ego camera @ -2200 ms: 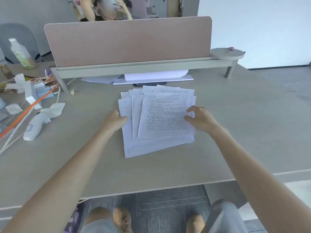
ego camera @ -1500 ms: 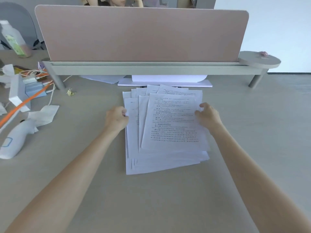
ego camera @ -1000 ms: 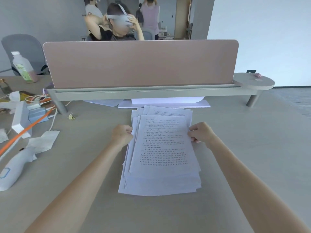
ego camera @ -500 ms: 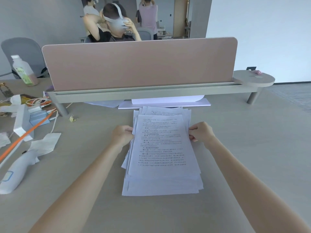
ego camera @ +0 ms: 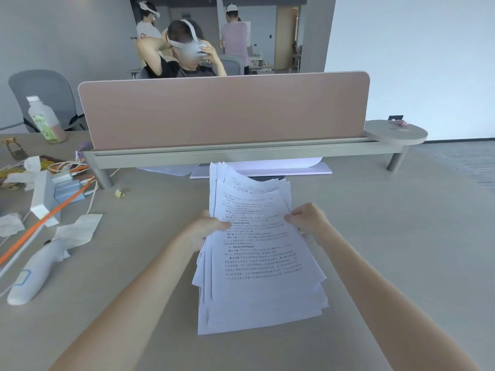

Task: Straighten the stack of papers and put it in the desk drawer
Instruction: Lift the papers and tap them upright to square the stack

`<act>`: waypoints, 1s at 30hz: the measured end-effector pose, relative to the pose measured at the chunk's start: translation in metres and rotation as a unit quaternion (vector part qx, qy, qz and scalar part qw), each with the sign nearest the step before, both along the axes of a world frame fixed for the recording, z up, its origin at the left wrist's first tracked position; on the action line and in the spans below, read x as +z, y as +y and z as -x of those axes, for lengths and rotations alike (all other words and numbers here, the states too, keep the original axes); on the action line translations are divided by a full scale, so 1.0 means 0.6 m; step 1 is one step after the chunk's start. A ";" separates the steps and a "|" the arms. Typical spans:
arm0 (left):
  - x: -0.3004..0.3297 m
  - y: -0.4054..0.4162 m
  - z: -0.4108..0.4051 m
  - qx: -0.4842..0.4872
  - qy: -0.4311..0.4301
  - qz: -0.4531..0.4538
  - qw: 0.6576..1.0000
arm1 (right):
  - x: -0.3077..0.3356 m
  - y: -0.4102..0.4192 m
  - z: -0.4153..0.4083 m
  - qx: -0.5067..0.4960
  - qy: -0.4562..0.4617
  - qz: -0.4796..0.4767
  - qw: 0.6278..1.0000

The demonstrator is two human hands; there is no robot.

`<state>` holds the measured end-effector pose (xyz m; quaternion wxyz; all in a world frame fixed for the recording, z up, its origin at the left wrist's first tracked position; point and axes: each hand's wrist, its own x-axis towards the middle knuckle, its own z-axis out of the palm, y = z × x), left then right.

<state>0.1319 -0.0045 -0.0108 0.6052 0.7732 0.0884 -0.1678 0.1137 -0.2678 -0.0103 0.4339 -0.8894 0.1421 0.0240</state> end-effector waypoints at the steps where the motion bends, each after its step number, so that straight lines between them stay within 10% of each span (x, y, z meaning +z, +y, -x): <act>1: 0.005 -0.002 0.010 0.011 -0.011 0.011 1.000 | -0.003 -0.001 0.003 0.002 0.004 -0.013 1.000; 9: 0.065 0.005 0.051 0.020 -0.104 0.118 0.987 | 0.052 0.000 0.047 0.041 -0.039 -0.333 0.941; 21: 0.233 -0.001 0.088 0.026 -0.317 0.151 0.936 | 0.224 0.013 0.077 0.035 -0.270 -0.288 0.918; 30: 0.211 -0.011 0.101 0.044 -0.292 0.188 0.937 | 0.217 0.020 0.096 0.047 -0.277 -0.335 0.899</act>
